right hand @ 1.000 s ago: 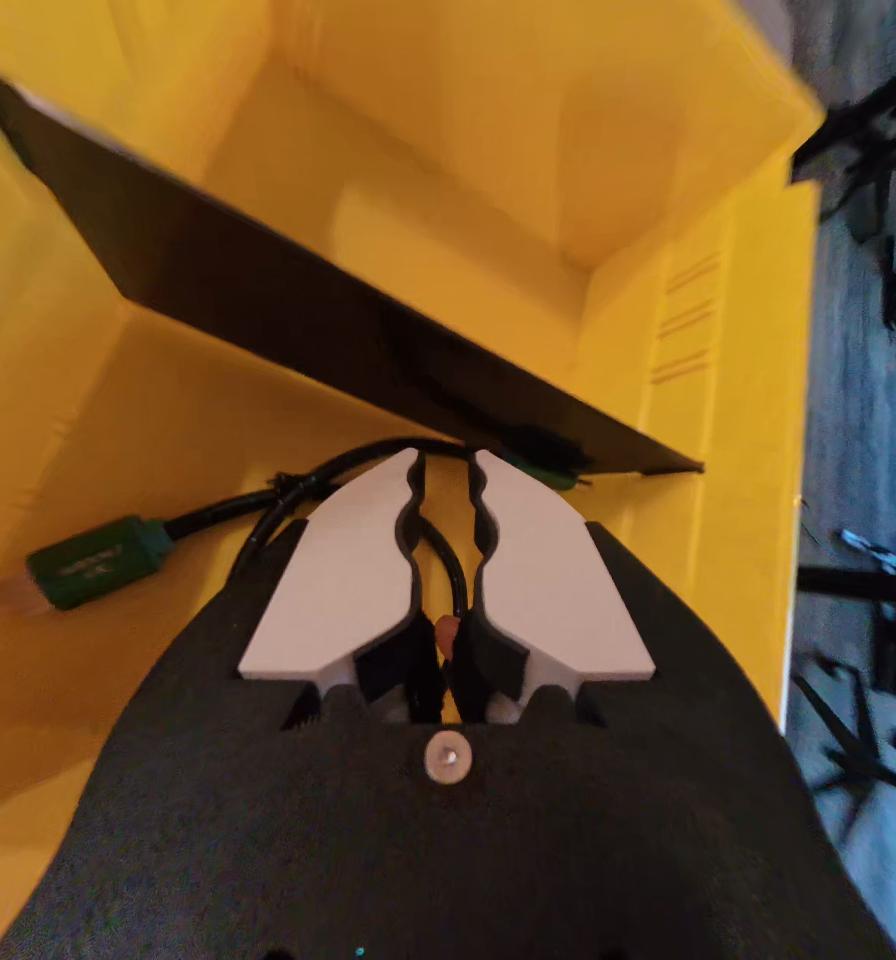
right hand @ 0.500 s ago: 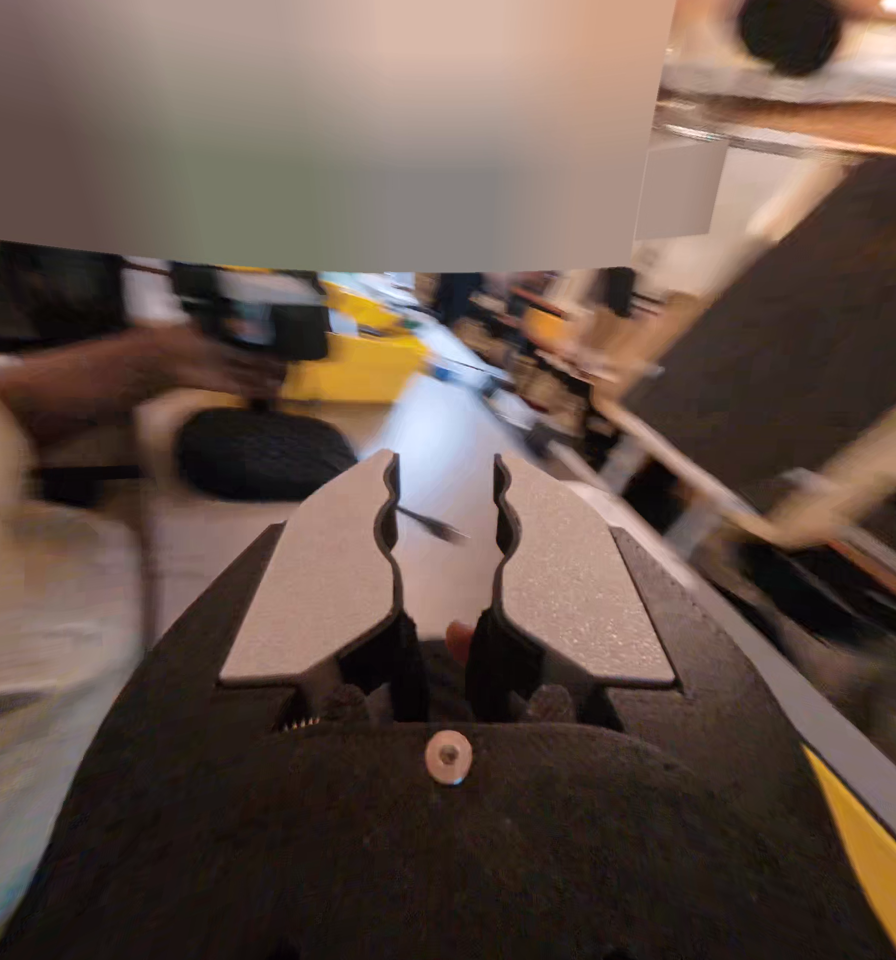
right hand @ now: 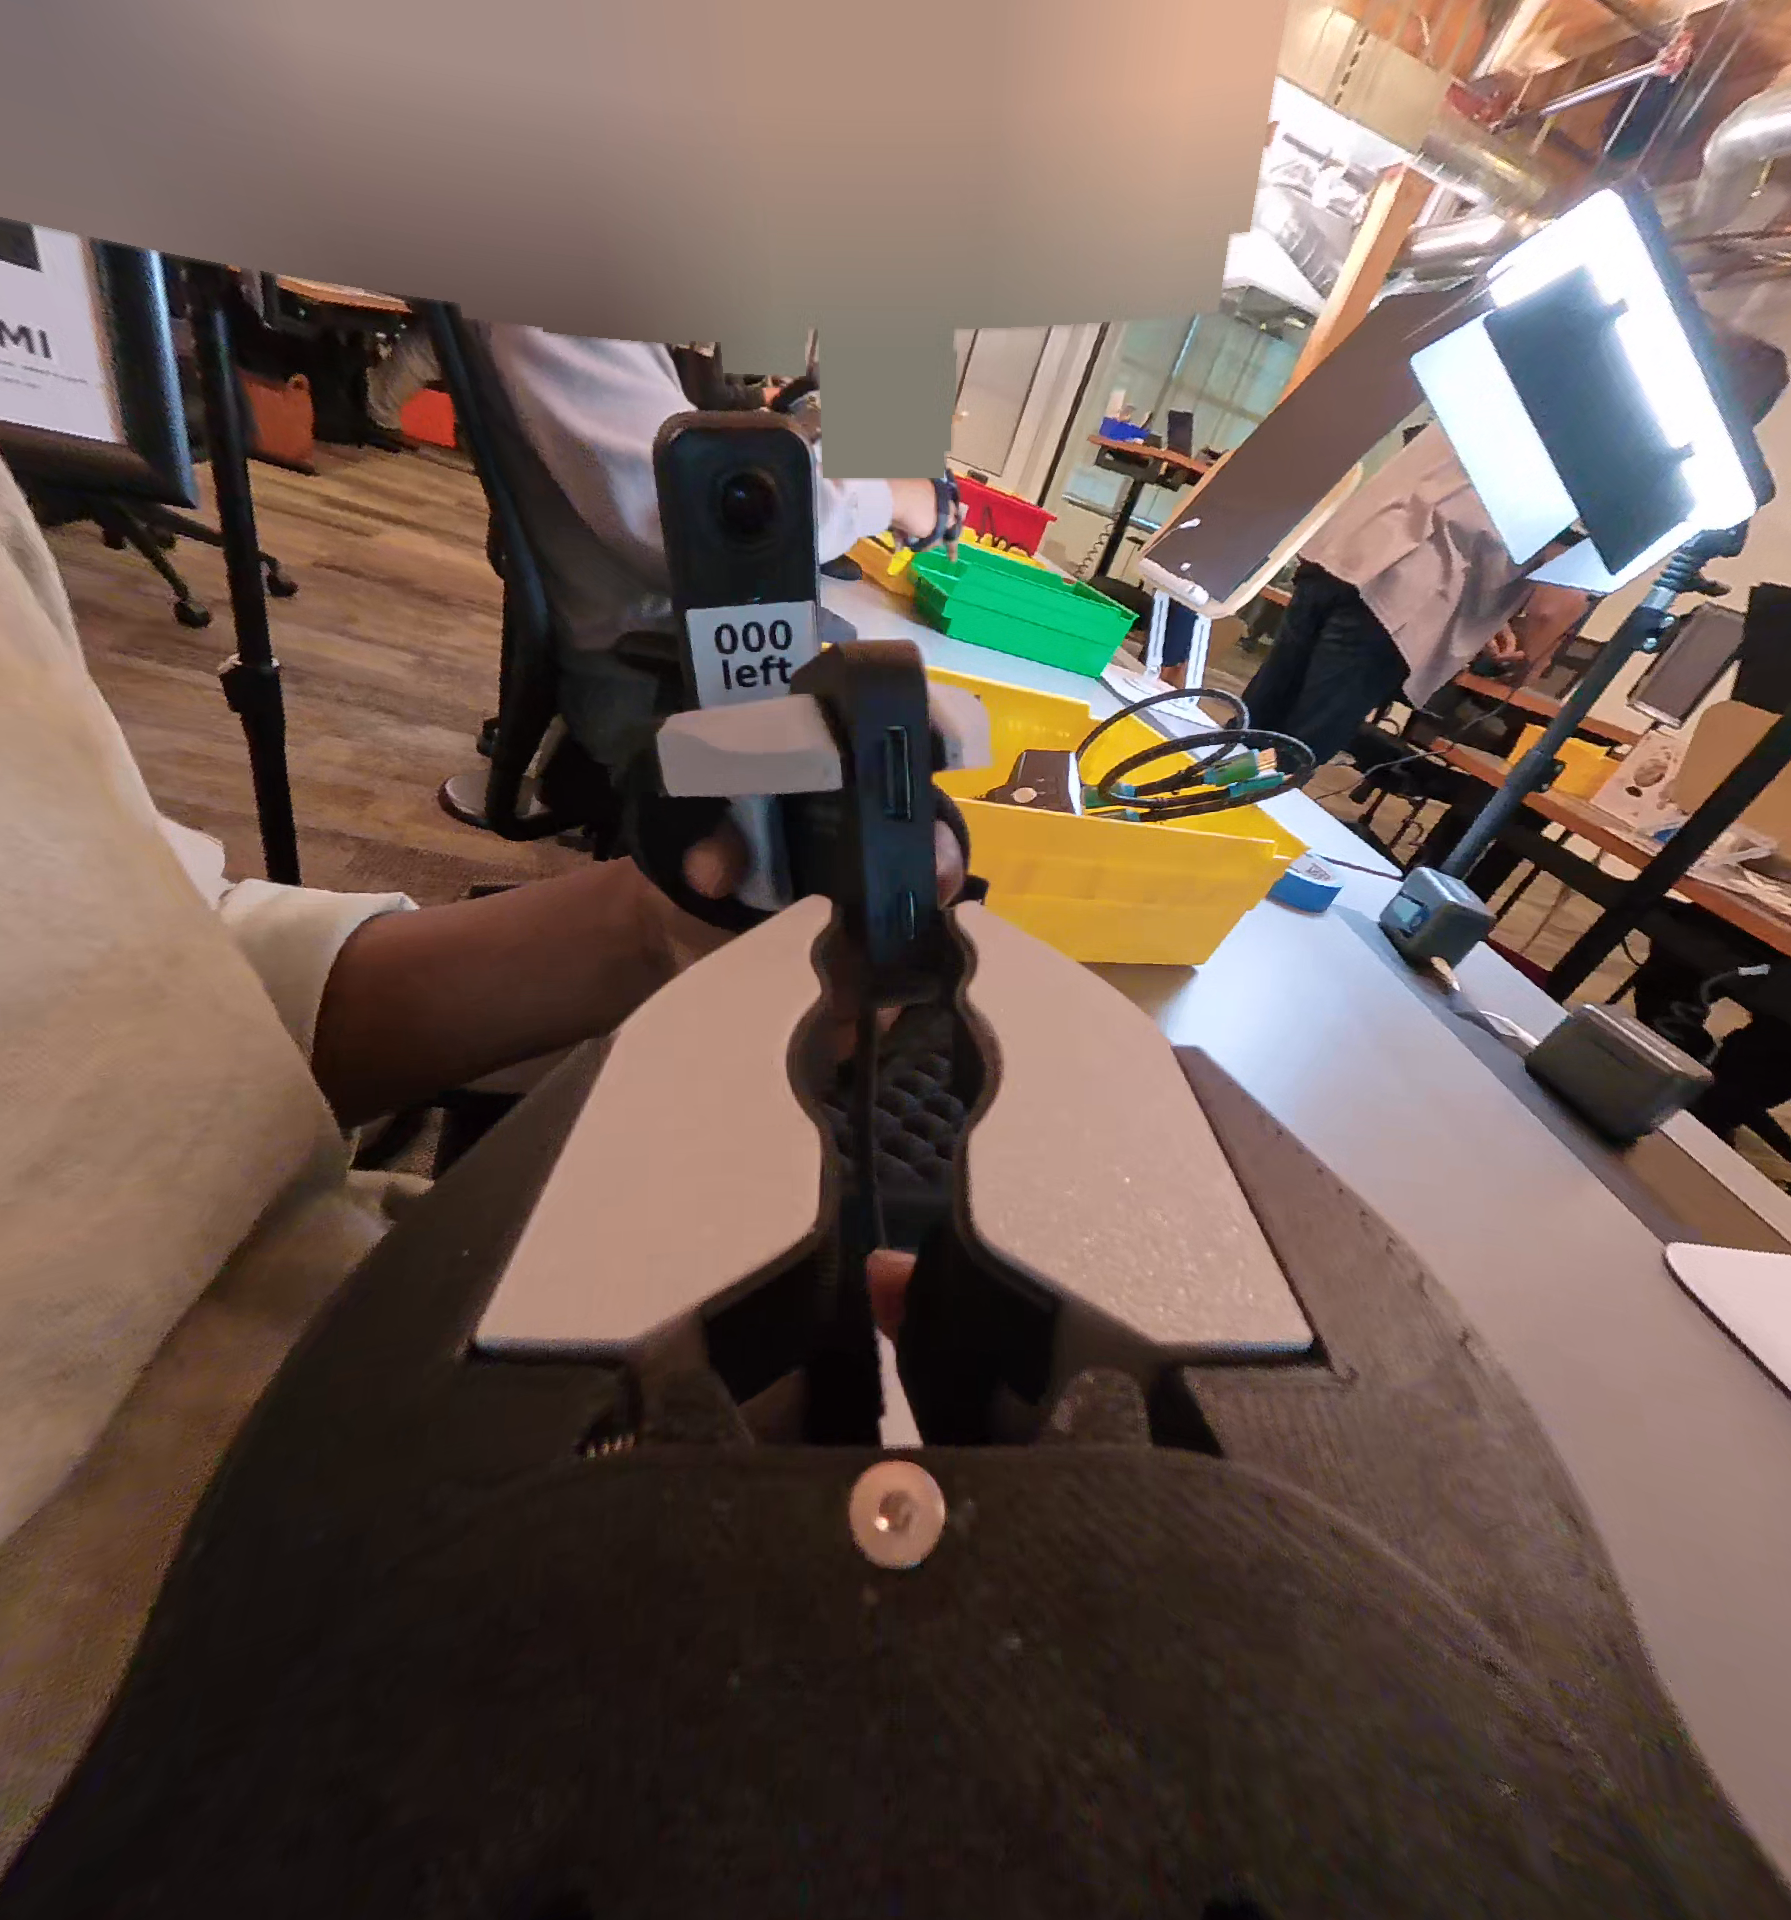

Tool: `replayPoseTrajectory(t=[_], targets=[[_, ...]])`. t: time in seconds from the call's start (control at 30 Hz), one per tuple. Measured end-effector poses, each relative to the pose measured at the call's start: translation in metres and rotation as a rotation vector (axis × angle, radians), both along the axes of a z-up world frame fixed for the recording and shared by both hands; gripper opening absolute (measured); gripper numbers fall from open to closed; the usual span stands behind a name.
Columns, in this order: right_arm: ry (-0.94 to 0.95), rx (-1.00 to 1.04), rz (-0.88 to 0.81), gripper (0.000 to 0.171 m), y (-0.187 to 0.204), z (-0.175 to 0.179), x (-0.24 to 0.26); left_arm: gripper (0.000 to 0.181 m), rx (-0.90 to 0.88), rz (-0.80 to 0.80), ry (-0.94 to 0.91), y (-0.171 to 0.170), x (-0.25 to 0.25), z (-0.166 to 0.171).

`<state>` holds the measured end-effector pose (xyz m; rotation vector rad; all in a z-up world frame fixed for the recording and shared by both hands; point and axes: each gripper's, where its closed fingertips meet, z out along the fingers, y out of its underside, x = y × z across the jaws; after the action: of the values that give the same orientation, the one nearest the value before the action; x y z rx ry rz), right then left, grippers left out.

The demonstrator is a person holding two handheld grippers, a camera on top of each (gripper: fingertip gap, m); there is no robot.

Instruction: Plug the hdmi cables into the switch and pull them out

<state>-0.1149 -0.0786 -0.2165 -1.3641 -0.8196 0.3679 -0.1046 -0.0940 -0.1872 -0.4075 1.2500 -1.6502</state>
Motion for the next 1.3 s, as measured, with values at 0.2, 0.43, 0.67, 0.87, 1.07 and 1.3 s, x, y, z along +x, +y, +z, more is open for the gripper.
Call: replayPoseTrajectory(t=[0.2,0.43,0.67,0.87,1.07,1.3], targets=[[-0.143,0.183,-0.183,0.015,-0.018,0.030,0.045,0.053,-0.061,0.151,-0.001,0.028,-0.001,0.009],[-0.553,0.360,-0.673,0.015,-0.066,0.105,0.172,0.047,-0.094,0.410,-0.061,0.071,-0.009,0.015],[-0.966,-0.038,-0.878,0.015,-0.073,0.054,0.327,0.042,-0.067,0.454,-0.038,0.075,-0.005,0.010],[-1.060,-0.425,-0.786,0.015,-0.055,-0.043,0.392,0.042,0.050,0.491,0.078,0.069,0.013,-0.008],[-0.881,-0.607,-0.701,0.017,-0.047,-0.086,0.403,0.042,0.184,0.522,0.160,0.062,0.026,-0.027],[-0.725,-0.420,-0.882,0.036,-0.049,-0.035,0.409,0.041,0.127,0.492,0.143,0.063,0.021,-0.021]])
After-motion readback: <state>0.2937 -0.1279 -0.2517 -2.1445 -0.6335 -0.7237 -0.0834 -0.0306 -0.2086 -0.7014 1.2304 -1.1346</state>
